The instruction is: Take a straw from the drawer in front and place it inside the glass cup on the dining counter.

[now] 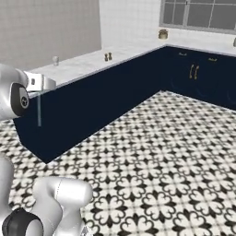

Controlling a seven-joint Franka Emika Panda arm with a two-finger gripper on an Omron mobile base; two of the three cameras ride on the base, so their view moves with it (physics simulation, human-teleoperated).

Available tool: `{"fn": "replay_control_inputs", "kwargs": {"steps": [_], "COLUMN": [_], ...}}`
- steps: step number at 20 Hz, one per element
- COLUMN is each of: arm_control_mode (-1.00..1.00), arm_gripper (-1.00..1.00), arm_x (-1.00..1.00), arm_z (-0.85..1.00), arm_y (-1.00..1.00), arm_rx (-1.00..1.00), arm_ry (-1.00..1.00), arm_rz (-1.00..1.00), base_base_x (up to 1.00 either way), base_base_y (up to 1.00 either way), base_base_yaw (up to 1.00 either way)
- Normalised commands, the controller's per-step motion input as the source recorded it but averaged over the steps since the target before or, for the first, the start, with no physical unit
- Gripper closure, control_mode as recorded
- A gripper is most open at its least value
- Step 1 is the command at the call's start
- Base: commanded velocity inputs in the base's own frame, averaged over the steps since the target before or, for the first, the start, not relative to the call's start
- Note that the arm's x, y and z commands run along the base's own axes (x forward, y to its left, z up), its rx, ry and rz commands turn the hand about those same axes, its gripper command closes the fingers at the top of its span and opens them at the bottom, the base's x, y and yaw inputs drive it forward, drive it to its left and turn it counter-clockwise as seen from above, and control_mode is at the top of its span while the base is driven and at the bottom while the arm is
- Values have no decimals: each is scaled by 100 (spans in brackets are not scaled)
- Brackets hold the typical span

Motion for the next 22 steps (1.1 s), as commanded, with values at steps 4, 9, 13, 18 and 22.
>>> {"fn": "replay_control_inputs", "kwargs": {"steps": [4, 9, 13, 18, 22], "arm_control_mode": [100, 100, 100, 100, 100], "arm_gripper": [100, 100, 100, 100, 100], "arm_x": [0, 0, 0, 0, 0], "arm_z": [0, 0, 0, 0, 0], "arm_y": [0, 0, 0, 0, 0], "arm_rx": [0, 0, 0, 0, 0], "arm_ry": [0, 0, 0, 0, 0], "arm_rz": [0, 0, 0, 0, 0], "base_base_x": [2, 0, 0, 0, 0], "base_base_y": [100, 100, 100, 100, 100], "base_base_yaw": [-39, -34, -28, -26, -26]}}
